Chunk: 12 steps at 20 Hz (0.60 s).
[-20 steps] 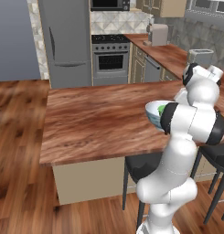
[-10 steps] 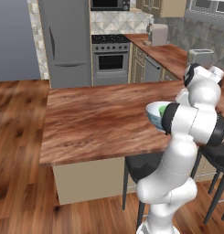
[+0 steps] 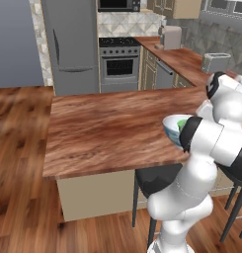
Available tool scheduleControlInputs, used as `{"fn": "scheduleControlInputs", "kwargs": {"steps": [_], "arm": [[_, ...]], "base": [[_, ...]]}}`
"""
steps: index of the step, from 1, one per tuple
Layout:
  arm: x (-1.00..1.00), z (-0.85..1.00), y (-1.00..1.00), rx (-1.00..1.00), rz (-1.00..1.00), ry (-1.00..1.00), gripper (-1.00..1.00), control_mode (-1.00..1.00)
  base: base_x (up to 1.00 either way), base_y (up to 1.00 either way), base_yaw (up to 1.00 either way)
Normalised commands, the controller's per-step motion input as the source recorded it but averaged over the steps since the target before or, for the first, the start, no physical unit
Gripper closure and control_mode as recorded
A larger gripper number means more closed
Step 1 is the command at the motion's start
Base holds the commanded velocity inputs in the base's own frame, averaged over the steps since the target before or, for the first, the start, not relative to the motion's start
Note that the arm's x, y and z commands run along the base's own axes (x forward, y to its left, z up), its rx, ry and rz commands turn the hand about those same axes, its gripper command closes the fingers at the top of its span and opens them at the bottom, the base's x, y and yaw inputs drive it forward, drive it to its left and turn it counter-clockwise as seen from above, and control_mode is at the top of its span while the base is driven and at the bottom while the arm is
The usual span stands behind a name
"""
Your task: Place the cup inside the bowl on the dining table and move the bowl to any counter.
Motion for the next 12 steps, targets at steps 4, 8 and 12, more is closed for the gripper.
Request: {"fn": "scheduleControlInputs", "kwargs": {"steps": [4, 8, 12], "arm": [[-0.42, 0.00, 0.00, 0.00, 0.00, 0.00, 1.00, -1.00], [-0.47, 0.00, 0.00, 0.00, 0.00, 0.00, 1.00, -1.00], [-0.45, 0.00, 0.00, 0.00, 0.00, 0.00, 1.00, -1.00]], "base": [[0.00, 0.00, 0.00], [0.00, 0.00, 0.00], [0.00, 0.00, 0.00]]}}
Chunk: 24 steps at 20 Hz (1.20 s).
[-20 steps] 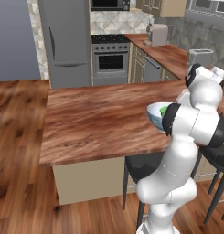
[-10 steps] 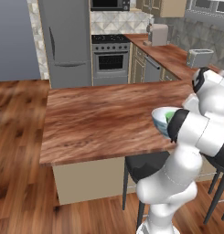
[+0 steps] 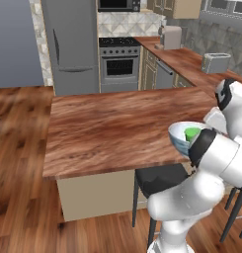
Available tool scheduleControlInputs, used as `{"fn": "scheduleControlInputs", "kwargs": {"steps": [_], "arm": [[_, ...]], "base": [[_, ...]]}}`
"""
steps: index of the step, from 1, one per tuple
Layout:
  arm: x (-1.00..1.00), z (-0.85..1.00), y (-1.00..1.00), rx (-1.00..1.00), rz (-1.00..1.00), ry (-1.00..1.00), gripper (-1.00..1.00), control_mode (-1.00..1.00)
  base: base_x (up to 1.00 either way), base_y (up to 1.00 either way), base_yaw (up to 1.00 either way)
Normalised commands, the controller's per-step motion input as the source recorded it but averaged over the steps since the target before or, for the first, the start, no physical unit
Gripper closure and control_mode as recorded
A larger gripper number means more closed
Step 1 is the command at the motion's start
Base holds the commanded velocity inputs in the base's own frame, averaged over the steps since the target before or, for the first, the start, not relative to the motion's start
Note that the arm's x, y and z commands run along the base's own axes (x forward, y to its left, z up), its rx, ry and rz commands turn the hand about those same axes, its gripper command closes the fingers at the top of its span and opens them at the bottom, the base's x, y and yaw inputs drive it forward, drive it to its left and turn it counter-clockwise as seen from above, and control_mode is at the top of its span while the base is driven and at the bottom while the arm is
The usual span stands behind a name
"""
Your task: Place the cup inside the bowl on the dining table and move the bowl to any counter.
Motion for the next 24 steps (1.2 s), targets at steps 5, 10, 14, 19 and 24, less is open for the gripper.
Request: {"fn": "scheduleControlInputs", "kwargs": {"steps": [5, 10, 14, 19, 24], "arm": [[-0.41, 0.00, 0.00, 0.00, 0.00, 0.00, 1.00, -1.00], [-0.38, 0.00, 0.00, 0.00, 0.00, 0.00, 1.00, -1.00], [-0.40, 0.00, 0.00, 0.00, 0.00, 0.00, 1.00, -1.00], [-0.37, 0.00, 0.03, 0.00, 0.00, 0.00, 1.00, -1.00], [-0.09, 0.00, 0.13, 0.00, 0.00, 0.00, 1.00, -1.00]], "base": [[0.00, 0.00, 0.00], [0.00, 0.00, 0.00], [0.00, 0.00, 0.00], [0.00, 0.00, 0.00], [0.00, 0.00, 0.00]]}}
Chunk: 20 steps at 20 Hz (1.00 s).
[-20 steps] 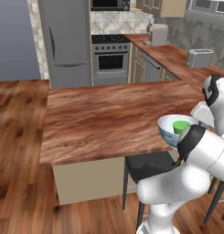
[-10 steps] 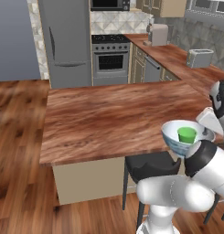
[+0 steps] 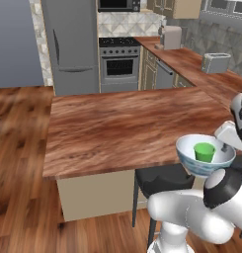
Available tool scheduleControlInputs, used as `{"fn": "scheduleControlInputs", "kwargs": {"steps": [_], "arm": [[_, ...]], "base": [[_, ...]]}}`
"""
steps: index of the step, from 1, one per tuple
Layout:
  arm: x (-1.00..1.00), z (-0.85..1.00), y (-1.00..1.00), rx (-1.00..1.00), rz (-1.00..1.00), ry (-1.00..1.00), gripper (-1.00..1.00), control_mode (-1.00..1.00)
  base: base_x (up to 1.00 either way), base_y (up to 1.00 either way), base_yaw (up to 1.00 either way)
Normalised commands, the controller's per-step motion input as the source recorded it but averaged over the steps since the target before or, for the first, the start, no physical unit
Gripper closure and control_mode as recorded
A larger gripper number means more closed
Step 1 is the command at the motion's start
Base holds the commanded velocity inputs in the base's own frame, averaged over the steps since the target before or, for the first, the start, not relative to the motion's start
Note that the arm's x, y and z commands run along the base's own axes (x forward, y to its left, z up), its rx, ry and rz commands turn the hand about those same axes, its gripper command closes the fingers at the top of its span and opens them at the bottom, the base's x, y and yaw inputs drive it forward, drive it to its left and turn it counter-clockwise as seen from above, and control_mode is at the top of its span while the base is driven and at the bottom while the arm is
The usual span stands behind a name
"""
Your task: Place the cup inside the bowl on the dining table and move the bowl to any counter.
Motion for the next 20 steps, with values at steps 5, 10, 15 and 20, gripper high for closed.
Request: {"fn": "scheduleControlInputs", "kwargs": {"steps": [5, 10, 15, 20], "arm": [[0.00, 0.01, 0.32, 0.00, 0.00, 0.00, 1.00, -1.00], [0.00, 0.02, 0.34, 0.00, 0.00, 0.00, 1.00, -1.00], [0.00, 0.00, 0.28, 0.00, 0.00, 0.00, 1.00, -1.00], [0.00, 0.00, 0.14, 0.00, 0.00, 0.00, 1.00, -1.00]], "base": [[0.00, 0.00, 0.00], [0.00, 0.00, 0.00], [0.00, 0.00, 0.00], [0.00, 0.00, 0.00]]}}
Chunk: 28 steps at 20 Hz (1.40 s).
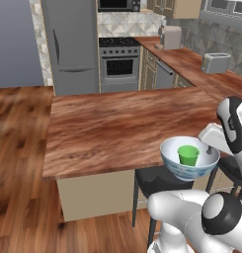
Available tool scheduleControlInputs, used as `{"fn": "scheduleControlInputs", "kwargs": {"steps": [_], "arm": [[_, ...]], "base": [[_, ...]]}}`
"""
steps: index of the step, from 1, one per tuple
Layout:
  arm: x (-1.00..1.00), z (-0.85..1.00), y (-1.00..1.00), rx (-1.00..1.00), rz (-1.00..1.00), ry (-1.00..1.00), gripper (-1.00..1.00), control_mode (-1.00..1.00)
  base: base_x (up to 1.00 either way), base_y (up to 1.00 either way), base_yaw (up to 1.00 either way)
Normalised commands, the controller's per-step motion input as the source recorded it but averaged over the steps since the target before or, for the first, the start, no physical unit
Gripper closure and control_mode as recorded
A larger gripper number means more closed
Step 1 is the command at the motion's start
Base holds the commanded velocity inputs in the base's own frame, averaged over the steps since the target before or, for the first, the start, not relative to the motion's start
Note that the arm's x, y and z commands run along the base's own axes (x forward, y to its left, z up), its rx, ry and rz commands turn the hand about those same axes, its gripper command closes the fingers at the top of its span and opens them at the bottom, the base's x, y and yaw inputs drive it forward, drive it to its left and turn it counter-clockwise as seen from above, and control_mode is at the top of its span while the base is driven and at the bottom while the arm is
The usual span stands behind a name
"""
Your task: Place the cup inside the bowl on the dining table and move the bowl to any counter.
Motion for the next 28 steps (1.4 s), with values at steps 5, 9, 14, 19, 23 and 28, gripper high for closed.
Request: {"fn": "scheduleControlInputs", "kwargs": {"steps": [5, 9, 14, 19, 23, 28], "arm": [[-0.03, 0.02, 0.00, 0.00, 0.00, 0.00, 1.00, -1.00], [-0.01, 0.00, 0.00, 0.00, 0.00, 0.00, 1.00, -1.00], [0.00, 0.00, 0.00, 0.00, 0.00, 0.00, 1.00, -1.00], [0.00, 0.00, 0.00, 0.00, 0.00, 0.00, 1.00, 1.00], [0.00, 0.00, 0.00, 0.00, 0.00, 0.00, 1.00, 1.00], [0.00, 0.00, 0.00, 0.00, 0.00, 0.00, 1.00, 1.00]], "base": [[0.00, 0.00, 0.00], [0.00, 0.00, 0.00], [0.00, 0.00, 0.00], [0.00, 0.00, 0.00], [0.00, 0.00, 0.00], [-0.16, 0.13, 0.00]]}}
